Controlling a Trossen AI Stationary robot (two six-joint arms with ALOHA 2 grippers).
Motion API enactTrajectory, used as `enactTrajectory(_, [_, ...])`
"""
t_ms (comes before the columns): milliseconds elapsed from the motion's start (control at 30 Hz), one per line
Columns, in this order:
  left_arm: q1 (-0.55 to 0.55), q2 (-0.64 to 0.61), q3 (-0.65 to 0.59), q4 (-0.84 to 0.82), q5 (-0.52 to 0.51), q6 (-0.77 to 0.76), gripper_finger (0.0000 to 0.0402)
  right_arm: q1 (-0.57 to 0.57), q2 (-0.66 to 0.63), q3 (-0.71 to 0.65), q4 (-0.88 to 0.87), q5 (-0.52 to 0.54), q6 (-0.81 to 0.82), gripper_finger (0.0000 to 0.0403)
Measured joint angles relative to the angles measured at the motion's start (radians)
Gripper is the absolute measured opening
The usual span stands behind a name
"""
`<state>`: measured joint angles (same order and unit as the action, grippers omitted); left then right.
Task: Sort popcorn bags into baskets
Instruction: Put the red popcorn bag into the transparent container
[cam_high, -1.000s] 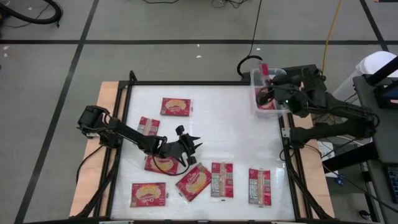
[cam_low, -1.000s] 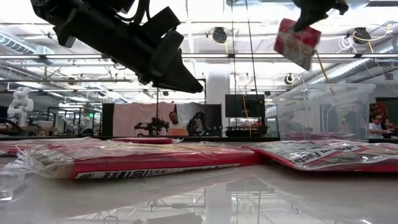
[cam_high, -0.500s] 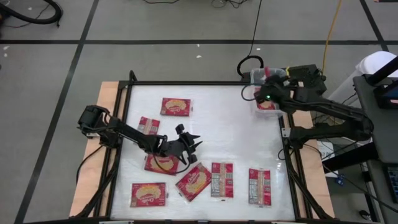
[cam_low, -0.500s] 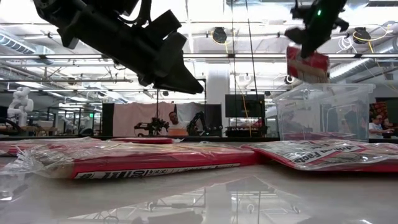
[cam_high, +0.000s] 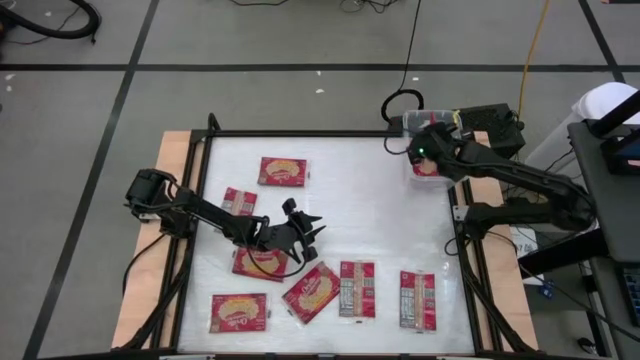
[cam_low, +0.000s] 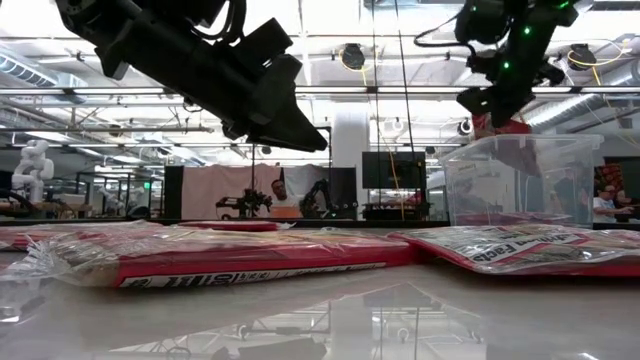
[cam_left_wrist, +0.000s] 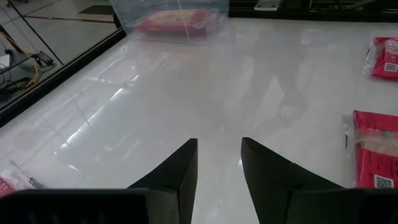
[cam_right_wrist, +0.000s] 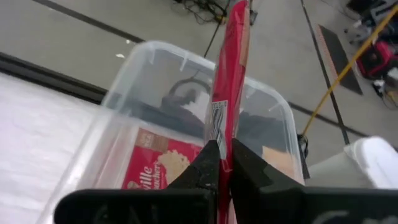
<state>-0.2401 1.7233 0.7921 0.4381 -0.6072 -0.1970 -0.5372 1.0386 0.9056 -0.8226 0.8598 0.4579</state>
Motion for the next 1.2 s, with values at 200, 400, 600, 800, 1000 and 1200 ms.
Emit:
enactTrajectory(200, [0.005,0.0,0.0,0.0,0.002,0.0,0.0127,-0.076,0.0,-0.052,0.063,-0.108,-0.027,0.0008])
enactTrajectory(400, [0.004,0.0,0.0,0.0,0.004,-0.008,0.0127,-0.125,0.0,-0.066,0.063,-0.176,-0.032,0.0008])
enactTrajectory(600, [0.004,0.0,0.0,0.0,0.004,-0.018,0.0127,-0.158,0.0,-0.067,0.063,-0.188,-0.026,0.0009])
enactTrajectory(800, [0.004,0.0,0.0,0.0,0.005,-0.023,0.0127,-0.17,0.0,-0.067,0.06,-0.212,-0.025,0.0039])
enactTrajectory(1000, [0.004,0.0,0.0,0.0,0.007,-0.022,0.0127,-0.169,0.003,-0.067,0.065,-0.215,-0.018,0.0098])
enactTrajectory(1200, [0.004,0.0,0.0,0.0,0.007,-0.022,0.0127,-0.168,0.003,-0.067,0.068,-0.264,-0.025,0.0135])
